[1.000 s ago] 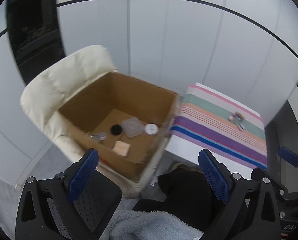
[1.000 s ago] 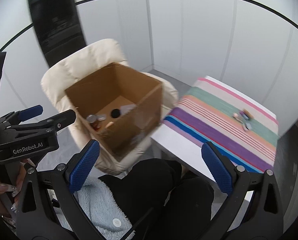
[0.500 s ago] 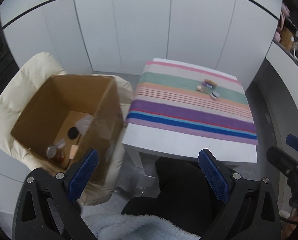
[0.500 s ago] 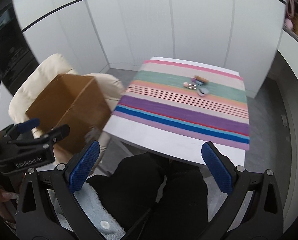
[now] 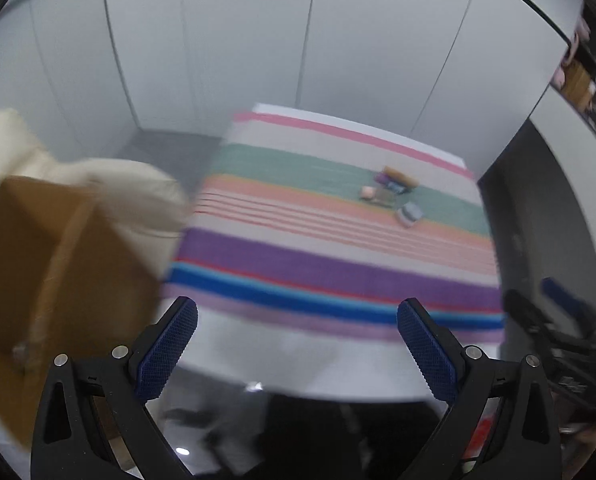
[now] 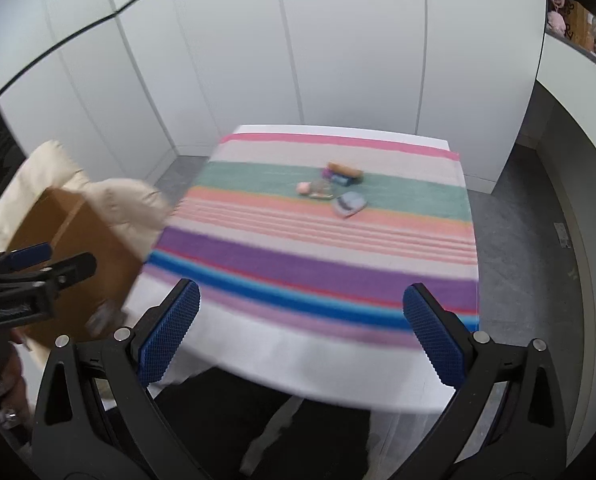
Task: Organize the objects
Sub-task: 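Grasp the clear bottle with the left tool while the right tool grasps the white bottle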
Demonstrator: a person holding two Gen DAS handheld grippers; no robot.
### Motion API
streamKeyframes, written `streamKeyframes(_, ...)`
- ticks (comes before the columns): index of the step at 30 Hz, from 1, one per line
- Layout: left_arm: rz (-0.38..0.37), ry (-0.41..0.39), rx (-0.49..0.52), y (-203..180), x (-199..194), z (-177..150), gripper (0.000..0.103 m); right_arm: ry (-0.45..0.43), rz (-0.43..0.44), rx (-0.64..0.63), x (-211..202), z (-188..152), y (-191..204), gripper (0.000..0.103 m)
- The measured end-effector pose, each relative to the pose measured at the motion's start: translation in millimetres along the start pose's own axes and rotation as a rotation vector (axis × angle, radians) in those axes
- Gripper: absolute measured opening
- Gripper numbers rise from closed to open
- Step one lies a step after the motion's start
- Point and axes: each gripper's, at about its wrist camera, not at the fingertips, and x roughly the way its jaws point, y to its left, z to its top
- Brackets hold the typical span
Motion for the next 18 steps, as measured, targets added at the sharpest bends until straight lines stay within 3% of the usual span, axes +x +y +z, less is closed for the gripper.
streamKeyframes(7, -0.016, 0.085, -0.031, -25.6, 113.9, 51.0, 0.101, -0.017, 0.008, -0.094, 127.6, 39.9, -37.8, 0.103)
streamKeyframes(13, -0.061, 0.131, -0.014, -48.5, 175.1, 70.4, 0.101, 0.016, 0.026, -0.224, 230.8, 54.9, -51.3, 0.097)
streamKeyframes(15, -0.076, 0.146, -0.010, -58.4, 193.6, 73.1, 0.100, 0.037, 0.010, -0.258, 250.7, 54.7, -51.3, 0.089)
streamKeyframes(16, -0.095, 0.156, -0.009, -64.6, 205.3, 76.1, 0.100, 0.054, 0.017, -0.264, 259.0, 53.7, -52.7, 0.071)
streamKeyframes(17, -0.108, 0.159, -0.007, -69.2, 212.0, 77.8, 0.100, 0.069, 0.033, -0.260, 265.8, 52.2, -55.9, 0.062)
streamKeyframes(18, -0.121, 0.157, -0.004, -74.3, 218.5, 79.9, 0.100, 0.063, 0.038, -0.255, 266.3, 51.6, -58.4, 0.062)
